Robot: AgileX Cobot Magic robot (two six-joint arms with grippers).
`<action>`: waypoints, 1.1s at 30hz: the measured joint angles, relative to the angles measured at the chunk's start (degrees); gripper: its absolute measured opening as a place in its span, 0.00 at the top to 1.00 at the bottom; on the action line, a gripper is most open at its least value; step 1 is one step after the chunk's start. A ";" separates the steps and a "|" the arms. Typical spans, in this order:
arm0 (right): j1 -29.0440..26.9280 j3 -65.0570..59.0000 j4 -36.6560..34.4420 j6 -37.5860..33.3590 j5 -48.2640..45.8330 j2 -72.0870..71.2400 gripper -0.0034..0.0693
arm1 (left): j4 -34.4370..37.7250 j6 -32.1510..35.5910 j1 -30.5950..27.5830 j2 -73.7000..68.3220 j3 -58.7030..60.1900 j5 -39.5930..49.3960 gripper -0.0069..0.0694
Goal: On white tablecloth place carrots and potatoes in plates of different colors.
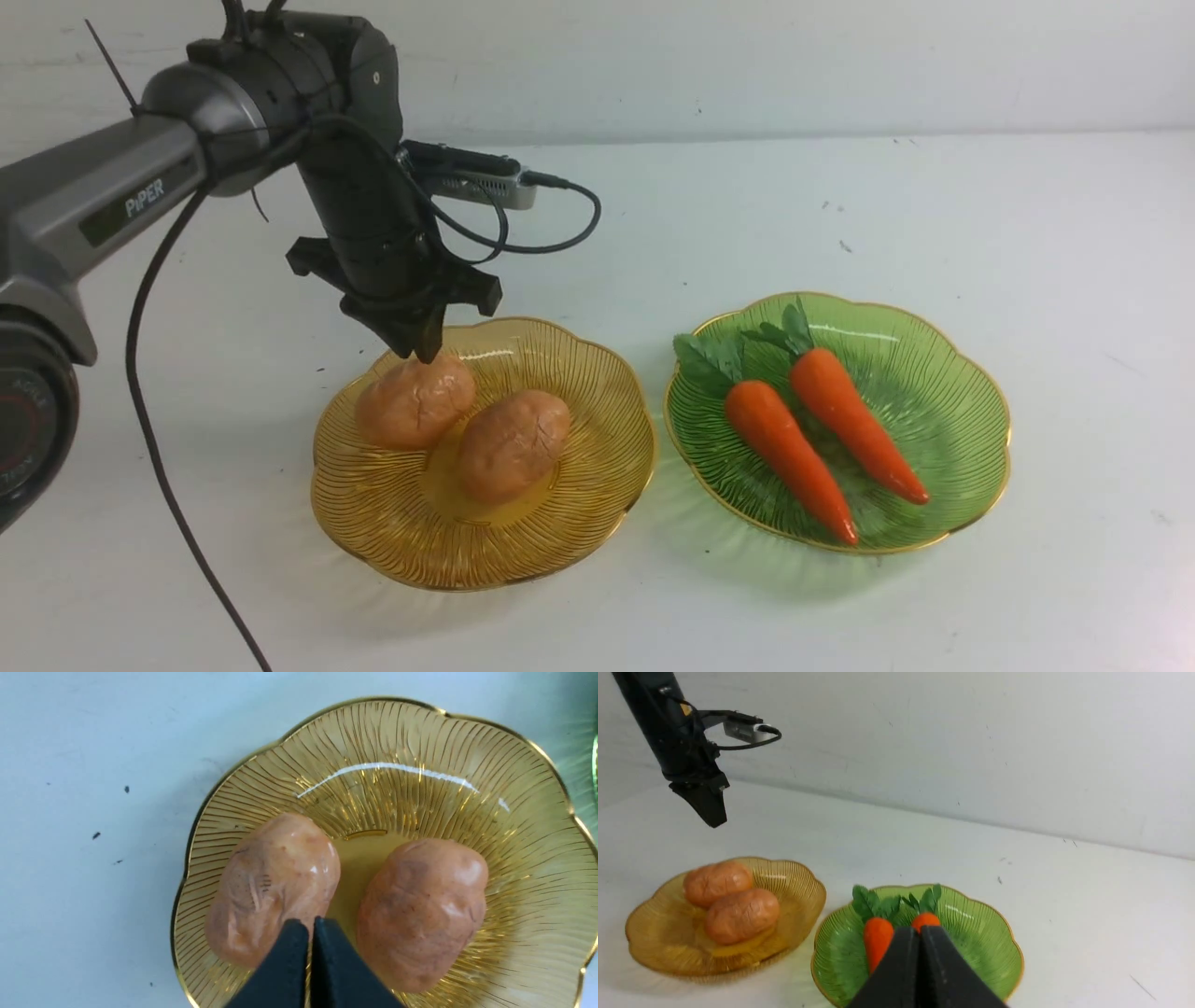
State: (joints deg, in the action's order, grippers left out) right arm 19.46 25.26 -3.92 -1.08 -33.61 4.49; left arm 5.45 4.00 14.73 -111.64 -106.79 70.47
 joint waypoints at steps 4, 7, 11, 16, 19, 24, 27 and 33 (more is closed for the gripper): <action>0.00 -5.47 -0.18 -0.06 12.66 0.75 0.97 | -0.10 1.41 0.00 3.39 -0.06 0.07 0.91; 0.00 -6.04 -0.23 -0.06 14.33 0.75 0.97 | -0.10 1.99 0.00 4.37 -0.06 0.31 0.91; 0.00 -6.09 -0.23 -0.06 13.10 0.75 0.97 | -0.23 2.26 0.00 4.44 -0.06 0.68 0.91; 0.00 -6.15 -0.32 -0.06 11.22 0.75 0.97 | -2.26 2.33 0.00 4.44 -0.06 0.85 0.91; 0.00 -7.34 -0.32 -0.06 11.62 0.75 0.97 | -4.14 2.46 0.00 4.44 -0.06 0.85 0.91; -0.52 -16.01 3.18 -0.06 13.20 0.75 0.97 | -5.45 2.48 0.00 4.44 -0.06 0.85 0.91; -2.42 -20.29 4.82 -0.06 12.83 -0.22 0.97 | -5.76 2.52 0.00 4.44 -0.06 0.85 0.91; -9.85 -25.28 5.59 -0.06 11.43 -4.80 0.97 | -5.88 2.54 0.00 4.75 -0.06 0.85 0.91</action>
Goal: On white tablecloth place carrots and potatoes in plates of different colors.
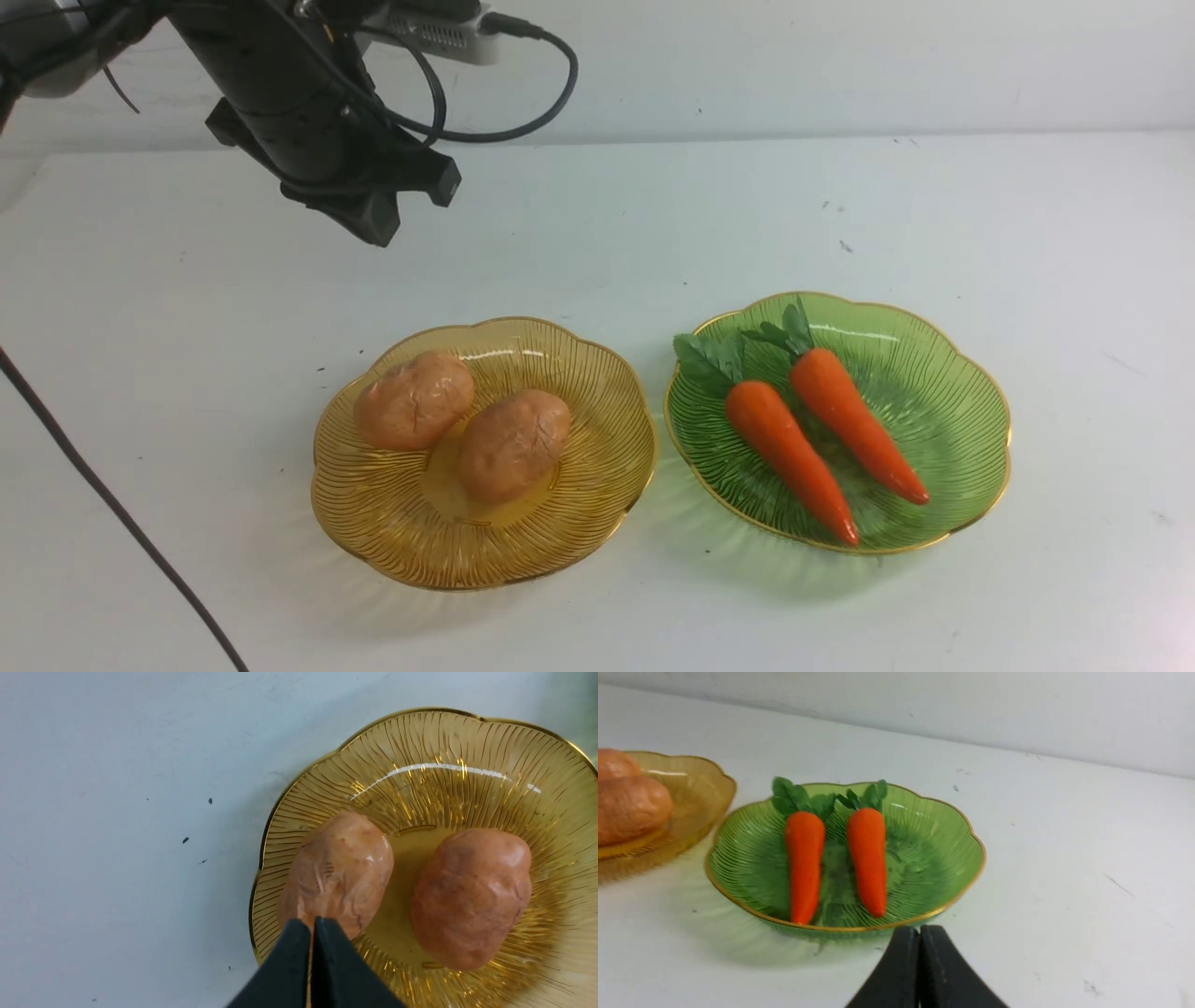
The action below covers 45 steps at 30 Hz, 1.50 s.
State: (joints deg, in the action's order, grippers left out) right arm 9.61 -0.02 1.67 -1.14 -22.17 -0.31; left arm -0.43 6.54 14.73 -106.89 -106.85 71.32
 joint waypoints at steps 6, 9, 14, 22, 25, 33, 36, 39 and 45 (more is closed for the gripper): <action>-4.06 -1.41 -0.86 0.00 -0.30 -0.24 0.97 | -0.03 0.05 0.00 6.14 1.18 0.04 0.91; -4.17 -1.41 -1.36 0.00 -0.25 -0.24 0.97 | -0.03 0.05 0.00 12.82 5.54 0.04 0.91; -4.17 -1.41 -1.67 0.00 -0.23 -0.24 0.97 | -1.55 -0.08 0.00 27.85 20.11 0.11 0.91; -4.17 -1.41 -1.67 0.00 -0.23 -0.24 0.97 | -1.97 -7.12 0.00 62.05 57.30 -13.23 0.91; -4.17 -1.41 -1.67 0.00 -0.23 -0.24 0.97 | -0.58 -9.31 0.00 72.30 67.09 -23.08 0.91; -4.17 -1.45 -1.67 0.00 -0.19 -0.24 0.97 | 1.19 -10.51 0.00 87.95 81.06 -41.12 0.91; -4.17 -1.45 -1.67 0.00 -0.19 -0.24 0.97 | 0.43 -10.51 0.00 89.42 82.93 -45.76 0.91; -4.17 -1.45 -1.67 0.00 -0.19 -0.24 0.97 | 0.43 -10.51 0.00 89.56 83.71 -47.67 0.91; -4.17 -1.45 -1.67 0.00 -0.19 -0.24 0.97 | 0.43 -10.51 0.00 89.60 84.00 -47.83 0.91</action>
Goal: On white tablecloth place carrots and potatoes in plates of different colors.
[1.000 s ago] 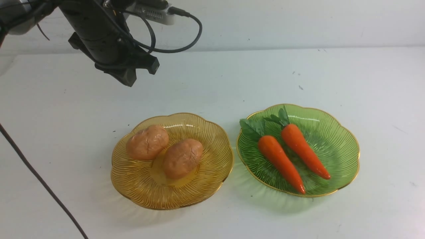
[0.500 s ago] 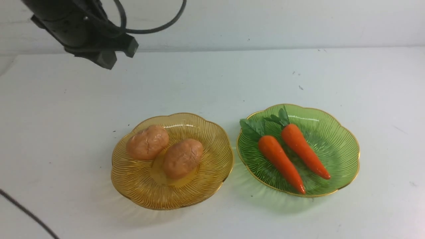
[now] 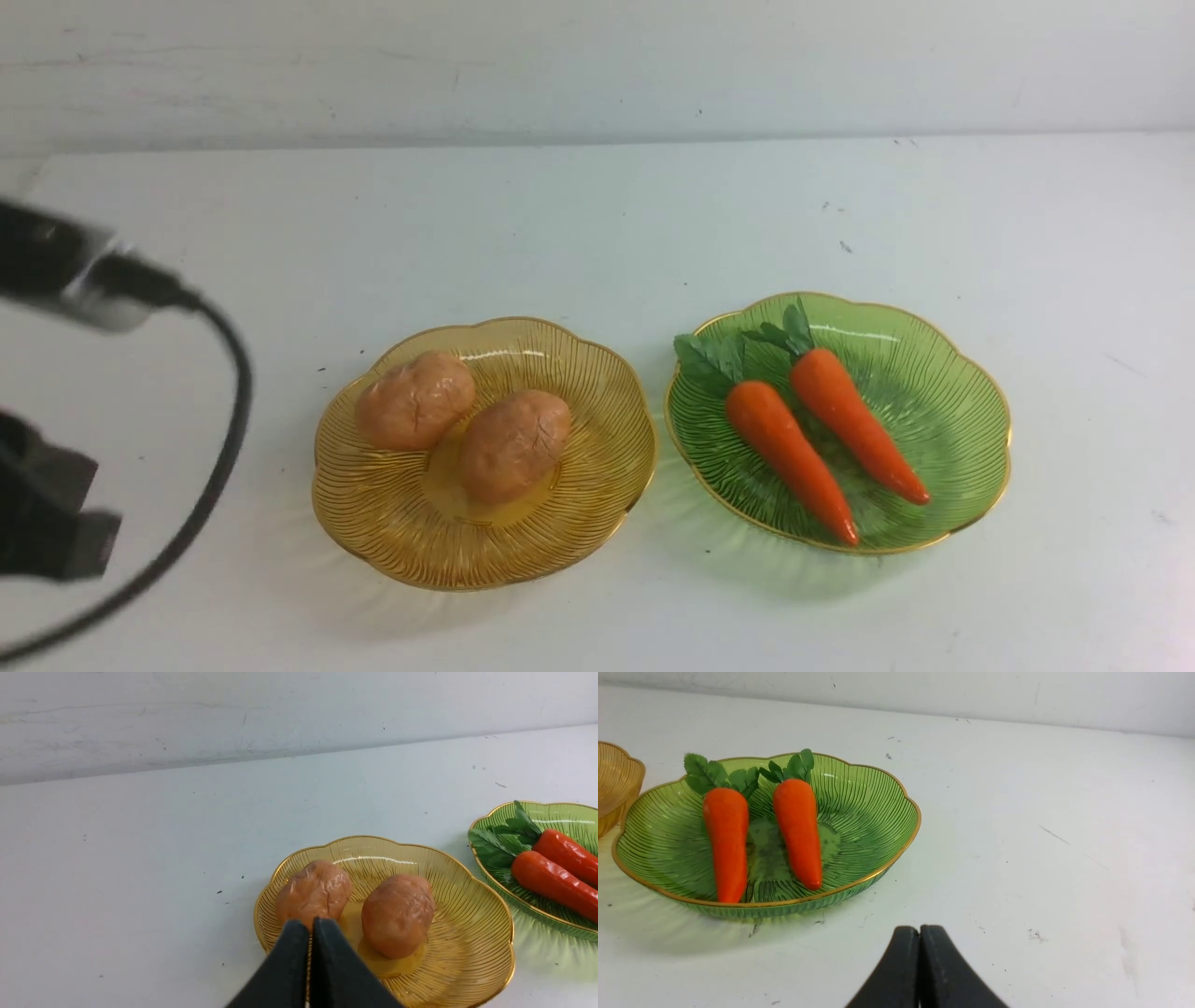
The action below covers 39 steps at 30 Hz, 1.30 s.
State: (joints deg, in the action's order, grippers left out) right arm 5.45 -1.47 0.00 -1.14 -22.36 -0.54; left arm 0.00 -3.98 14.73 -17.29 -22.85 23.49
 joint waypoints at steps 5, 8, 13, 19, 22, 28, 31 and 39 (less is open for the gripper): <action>0.00 0.00 0.00 0.00 0.00 0.00 0.97 | 0.00 0.00 0.00 0.00 0.00 -0.06 0.91; 0.00 0.00 0.00 0.00 0.00 0.00 0.97 | -0.31 0.00 0.00 0.00 0.01 -0.06 0.91; 0.00 0.00 0.00 0.00 0.00 0.00 0.97 | 0.00 0.00 0.00 0.00 1.59 -0.28 0.91; 0.00 0.00 0.00 0.00 0.00 0.00 0.97 | 0.00 0.59 -1.70 3.43 10.06 -0.68 0.91; 0.00 0.00 0.00 0.00 0.00 0.00 0.97 | 0.00 0.72 -4.68 8.87 15.29 -0.92 0.91; 0.00 0.00 0.00 0.00 0.00 0.00 0.97 | -0.37 1.02 -11.42 17.26 22.16 -2.12 0.91; 0.00 0.00 0.00 0.00 0.00 0.00 0.97 | -0.37 1.06 -13.31 17.80 24.11 -2.21 0.91; 0.00 0.00 0.00 0.00 0.00 0.00 0.97 | -0.48 2.12 -13.34 17.98 24.42 -1.50 0.91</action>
